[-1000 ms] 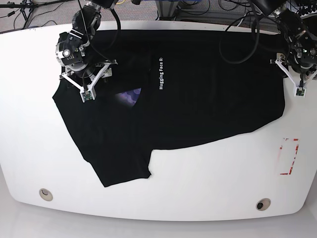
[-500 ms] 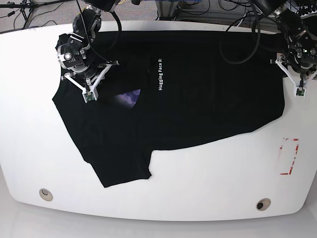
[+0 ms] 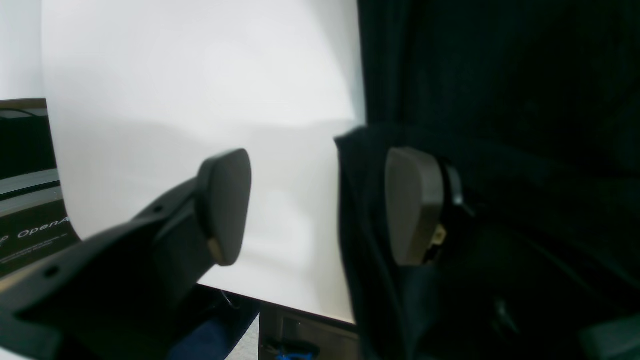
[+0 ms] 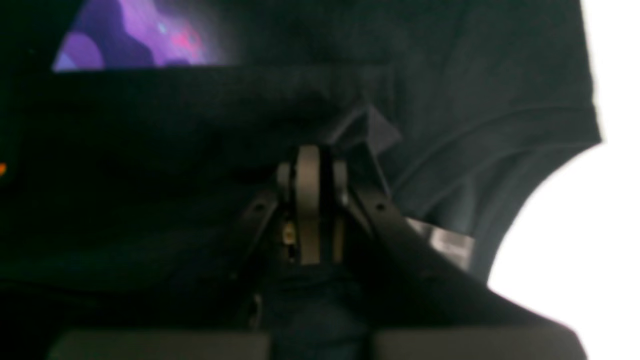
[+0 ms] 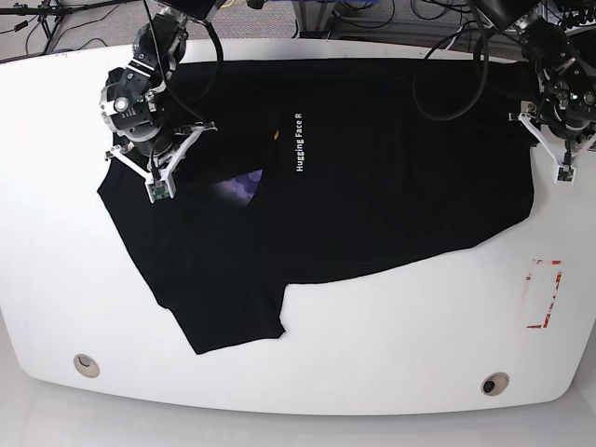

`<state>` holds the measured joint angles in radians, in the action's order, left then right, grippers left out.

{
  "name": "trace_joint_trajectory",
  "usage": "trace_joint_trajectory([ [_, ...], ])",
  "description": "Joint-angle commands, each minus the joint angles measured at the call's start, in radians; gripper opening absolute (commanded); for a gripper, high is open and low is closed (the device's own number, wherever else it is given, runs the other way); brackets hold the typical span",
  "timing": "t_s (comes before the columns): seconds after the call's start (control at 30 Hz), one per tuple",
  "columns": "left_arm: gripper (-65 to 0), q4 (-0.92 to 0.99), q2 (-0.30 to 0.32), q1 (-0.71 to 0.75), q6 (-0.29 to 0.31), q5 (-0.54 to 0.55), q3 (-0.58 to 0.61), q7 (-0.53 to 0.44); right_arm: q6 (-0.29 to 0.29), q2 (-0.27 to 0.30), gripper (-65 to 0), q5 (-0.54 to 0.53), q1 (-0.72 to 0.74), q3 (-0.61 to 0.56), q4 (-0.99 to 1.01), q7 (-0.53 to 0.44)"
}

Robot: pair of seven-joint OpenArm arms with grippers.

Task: Fold the T-shirt properly
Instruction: 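Release the shirt with the right gripper and shift it along the edge, then regrasp the shirt edge with both grippers and pull it taut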

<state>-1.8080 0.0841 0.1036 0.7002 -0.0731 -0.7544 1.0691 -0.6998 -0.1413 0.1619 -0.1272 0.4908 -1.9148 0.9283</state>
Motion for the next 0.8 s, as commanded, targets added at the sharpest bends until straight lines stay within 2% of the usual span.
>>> trace_joint_trajectory([
  [0.0, -27.1, -0.016, 0.015, -0.011, -0.002, 0.003, -0.001, -0.011, 0.002, 0.006, -64.4, 0.0, 0.034, -0.002, -0.032, -0.018],
  [0.17, -27.1, -0.016, 0.015, -0.026, -0.002, 0.003, -0.001, -0.011, 0.002, 0.042, -64.7, -0.006, 0.068, -0.002, -0.024, -0.018],
  [0.7, -27.1, -0.016, 0.015, -0.034, -0.002, 0.003, -0.001, -0.011, 0.002, 0.091, -64.2, -0.002, 0.203, 0.001, 0.12, -0.018],
  [0.77, -27.1, -0.019, 0.015, -0.032, -0.002, 0.003, -0.001, -0.011, 0.002, 0.105, -62.5, -0.005, 0.215, -0.001, 0.139, -0.018],
])
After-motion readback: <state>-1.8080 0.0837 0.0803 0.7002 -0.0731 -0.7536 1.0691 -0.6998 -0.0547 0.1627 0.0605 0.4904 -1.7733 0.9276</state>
